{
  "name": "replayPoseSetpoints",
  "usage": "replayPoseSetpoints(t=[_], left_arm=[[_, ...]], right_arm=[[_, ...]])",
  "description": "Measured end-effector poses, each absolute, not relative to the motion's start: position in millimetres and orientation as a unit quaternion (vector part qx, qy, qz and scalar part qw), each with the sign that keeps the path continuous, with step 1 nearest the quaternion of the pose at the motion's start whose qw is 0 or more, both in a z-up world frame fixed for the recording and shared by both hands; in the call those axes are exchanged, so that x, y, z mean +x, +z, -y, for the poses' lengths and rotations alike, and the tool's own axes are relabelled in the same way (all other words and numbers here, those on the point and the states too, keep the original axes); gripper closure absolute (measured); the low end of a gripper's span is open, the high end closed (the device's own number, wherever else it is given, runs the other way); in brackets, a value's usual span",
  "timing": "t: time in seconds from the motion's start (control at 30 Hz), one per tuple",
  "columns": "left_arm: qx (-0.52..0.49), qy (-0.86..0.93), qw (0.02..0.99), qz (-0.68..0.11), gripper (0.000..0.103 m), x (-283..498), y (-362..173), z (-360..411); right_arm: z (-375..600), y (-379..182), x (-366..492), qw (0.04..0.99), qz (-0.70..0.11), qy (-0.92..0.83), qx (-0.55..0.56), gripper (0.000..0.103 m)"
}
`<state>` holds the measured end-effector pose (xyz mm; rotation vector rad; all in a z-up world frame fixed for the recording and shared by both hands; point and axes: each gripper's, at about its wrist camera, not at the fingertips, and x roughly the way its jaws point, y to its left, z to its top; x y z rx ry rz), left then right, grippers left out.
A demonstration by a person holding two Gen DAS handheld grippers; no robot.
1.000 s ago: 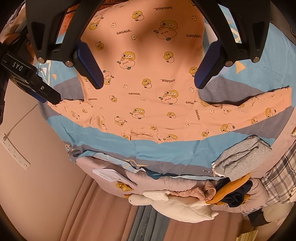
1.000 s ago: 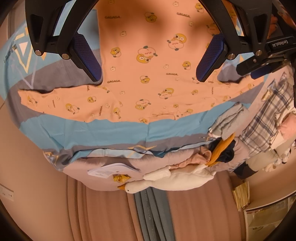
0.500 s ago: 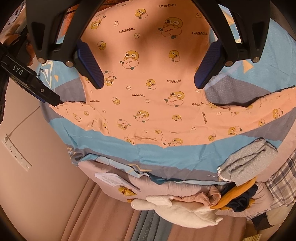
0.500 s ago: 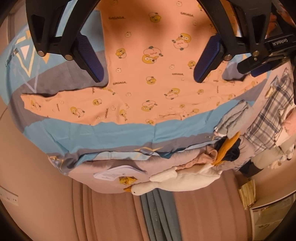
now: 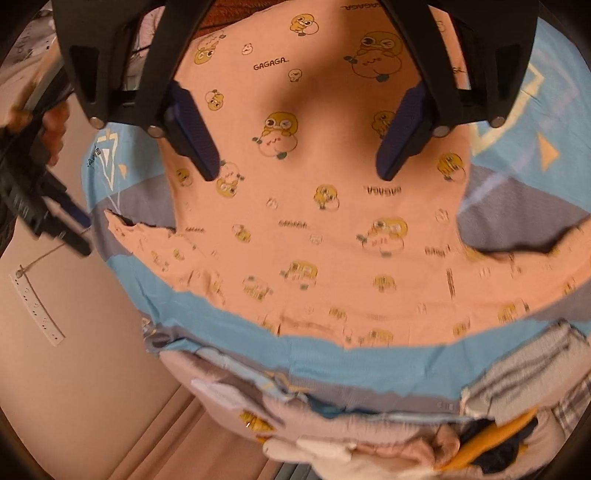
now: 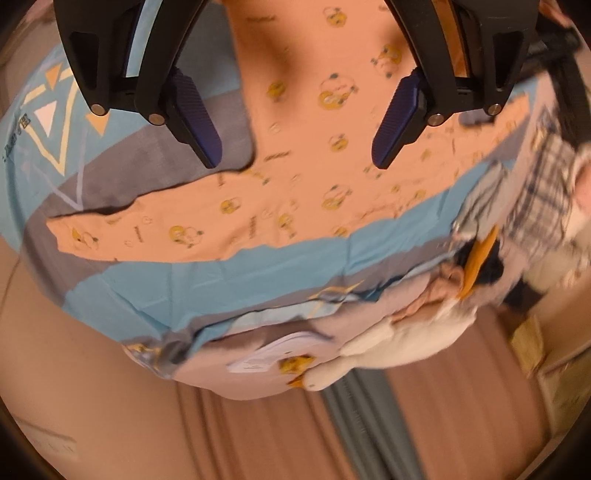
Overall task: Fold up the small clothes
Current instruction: 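Lower the right gripper onto a sleeve cuff and close it, then lift the sleeve with the right gripper, fold it across the body, release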
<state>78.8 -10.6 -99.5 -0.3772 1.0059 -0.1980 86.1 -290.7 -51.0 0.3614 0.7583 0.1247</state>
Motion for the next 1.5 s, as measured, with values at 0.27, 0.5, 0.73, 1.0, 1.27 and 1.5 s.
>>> replayPoseSetpoints(t=[0.27,0.5,0.73,1.0,1.27,1.5], left_arm=[[-0.176,-0.08,0.825,-0.531,0.047,91,-144,15],[-0.186,-0.073,0.811,-0.549,0.048,96,-161,13],[-0.19,-0.069,0.811,-0.549,0.048,97,-162,12],[-0.208,-0.071,0.808,-0.547,0.048,98,-163,8],[-0.22,-0.076,0.806,-0.544,0.048,98,-163,4],[-0.217,-0.067,0.817,-0.529,0.048,96,-149,-3]], right_arm=[[408,-70,121,0.896,-0.363,-0.072,0.247,0.047],[507,-127,139,0.839,-0.387,-0.17,0.342,0.05],[537,-169,155,0.798,-0.411,-0.203,0.392,0.05],[551,-181,168,0.796,-0.389,-0.202,0.418,0.094],[561,-163,150,0.822,-0.356,-0.22,0.386,0.096],[545,-137,153,0.838,-0.349,-0.23,0.352,0.096]])
